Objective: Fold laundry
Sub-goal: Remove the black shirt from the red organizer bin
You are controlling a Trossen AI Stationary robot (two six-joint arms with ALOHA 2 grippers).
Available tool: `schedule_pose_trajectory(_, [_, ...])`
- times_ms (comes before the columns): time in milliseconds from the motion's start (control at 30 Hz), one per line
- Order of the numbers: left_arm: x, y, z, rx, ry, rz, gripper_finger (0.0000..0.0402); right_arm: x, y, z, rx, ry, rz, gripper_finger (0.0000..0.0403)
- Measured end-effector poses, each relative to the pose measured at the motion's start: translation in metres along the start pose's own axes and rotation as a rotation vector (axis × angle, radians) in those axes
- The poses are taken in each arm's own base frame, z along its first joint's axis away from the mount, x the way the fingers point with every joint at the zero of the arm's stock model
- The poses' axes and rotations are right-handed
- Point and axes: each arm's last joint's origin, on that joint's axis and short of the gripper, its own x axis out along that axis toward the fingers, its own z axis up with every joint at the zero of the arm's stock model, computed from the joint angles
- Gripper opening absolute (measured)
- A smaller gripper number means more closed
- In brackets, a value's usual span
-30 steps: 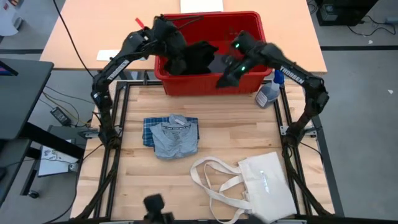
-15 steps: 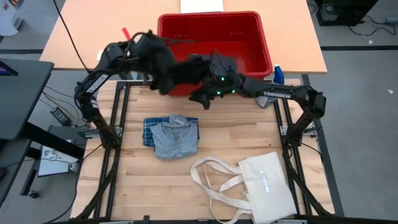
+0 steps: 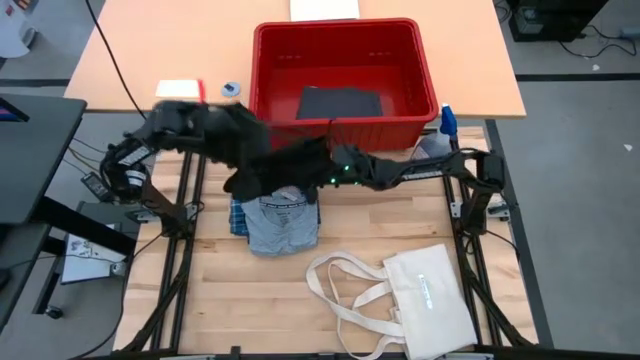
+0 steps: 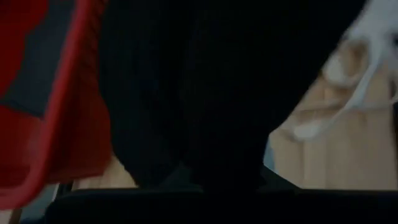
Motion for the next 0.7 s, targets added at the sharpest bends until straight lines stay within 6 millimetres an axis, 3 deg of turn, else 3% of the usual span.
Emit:
schedule_pose_trajectory(133, [0.024, -0.01, -0.016, 0.012, 0.121, 0.017, 0.002, 0.009, 0.006, -0.019, 0.02, 0.041, -0.034, 0.0183])
schedule_pose_trajectory(333, [0.054, -0.031, -0.055, 0.013, 0.203, 0.068, 0.002, 0.009, 0.009, -0.029, -0.016, 0.073, -0.115, 0.0183])
schedule_pose_trajectory(533, [0.062, -0.033, -0.08, 0.054, 0.159, 0.236, 0.002, 0.008, -0.002, -0.023, -0.116, 0.053, -0.16, 0.0183])
schedule_pose_trajectory(700, [0.097, -0.051, -0.097, 0.039, 0.15, 0.117, 0.002, 0.004, -0.016, -0.034, -0.096, 0.24, -0.121, 0.0183])
